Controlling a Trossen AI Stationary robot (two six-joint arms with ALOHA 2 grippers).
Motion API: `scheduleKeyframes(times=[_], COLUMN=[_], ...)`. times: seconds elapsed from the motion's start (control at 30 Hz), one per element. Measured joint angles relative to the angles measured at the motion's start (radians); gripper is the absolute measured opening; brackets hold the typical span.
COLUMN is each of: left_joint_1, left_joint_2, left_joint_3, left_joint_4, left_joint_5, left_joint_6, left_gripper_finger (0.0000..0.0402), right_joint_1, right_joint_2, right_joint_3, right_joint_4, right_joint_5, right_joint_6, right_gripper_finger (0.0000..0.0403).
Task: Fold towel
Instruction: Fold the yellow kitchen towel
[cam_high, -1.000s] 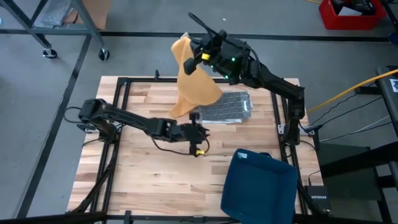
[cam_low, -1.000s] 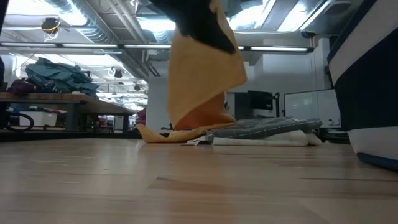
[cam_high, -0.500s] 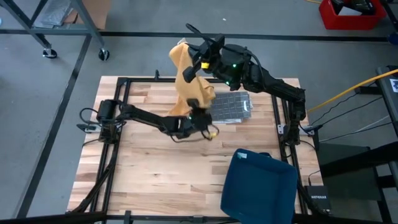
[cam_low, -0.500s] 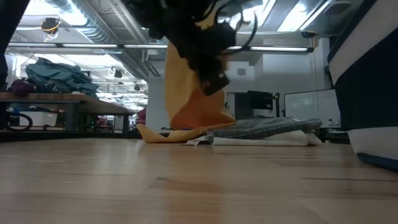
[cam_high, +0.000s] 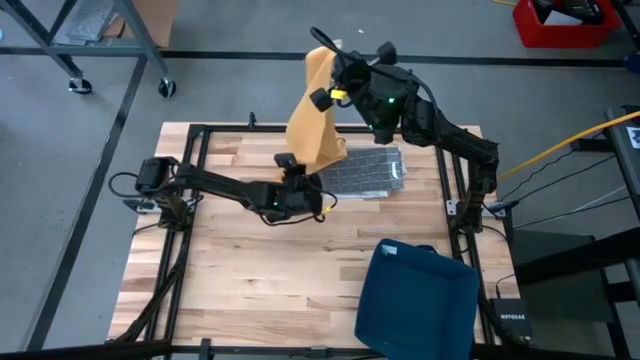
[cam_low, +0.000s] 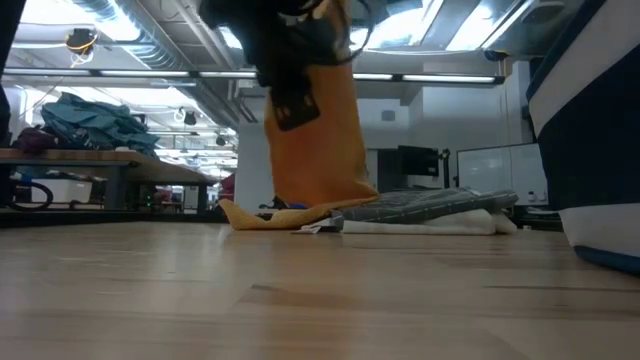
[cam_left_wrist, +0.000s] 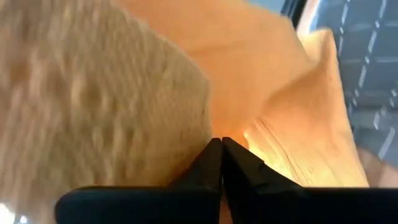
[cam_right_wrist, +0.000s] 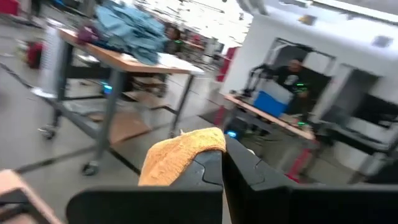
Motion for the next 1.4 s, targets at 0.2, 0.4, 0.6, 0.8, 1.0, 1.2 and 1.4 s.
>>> scheduleKeyframes(times=[0.2,0.4,0.6,0.8,1.0,1.2,1.4], left_joint_1=[-0.065,-0.134,-0.181,-0.203,-0.269,-0.319,-0.342], left_joint_2=[-0.073,-0.154,-0.183,-0.182,-0.181,-0.18,-0.18], left_joint_3=[0.0,0.0,0.0,0.0,0.0,0.0,0.0], left_joint_4=[-0.345,-0.608,-0.768,-0.823,-0.722,-0.525,-0.35], left_joint_5=[-0.002,-0.002,0.001,0.049,0.006,-0.013,0.091], left_joint_6=[-0.35,-0.772,-1.047,-1.237,-1.48,-1.515,-1.337], left_gripper_finger=[0.0005,0.0004,0.0002,0.0005,0.0003,0.0002,0.0002], right_joint_1=[0.0,0.007,0.049,0.102,0.112,0.111,0.111], right_joint_2=[-0.011,-0.011,-0.01,-0.003,0.007,0.02,0.021], right_joint_3=[0.0,0.0,0.0,-0.012,-0.041,-0.043,-0.043], right_joint_4=[-0.074,-0.211,-0.477,-0.661,-0.671,-0.597,-0.561], right_joint_5=[0.051,0.044,-0.061,-0.134,-0.162,-0.232,-0.305], right_joint_6=[-0.021,0.084,0.355,0.551,0.575,0.568,0.518], right_gripper_finger=[0.0001,0.0001,0.0001,0.0001,0.0001,0.0001,0.0001])
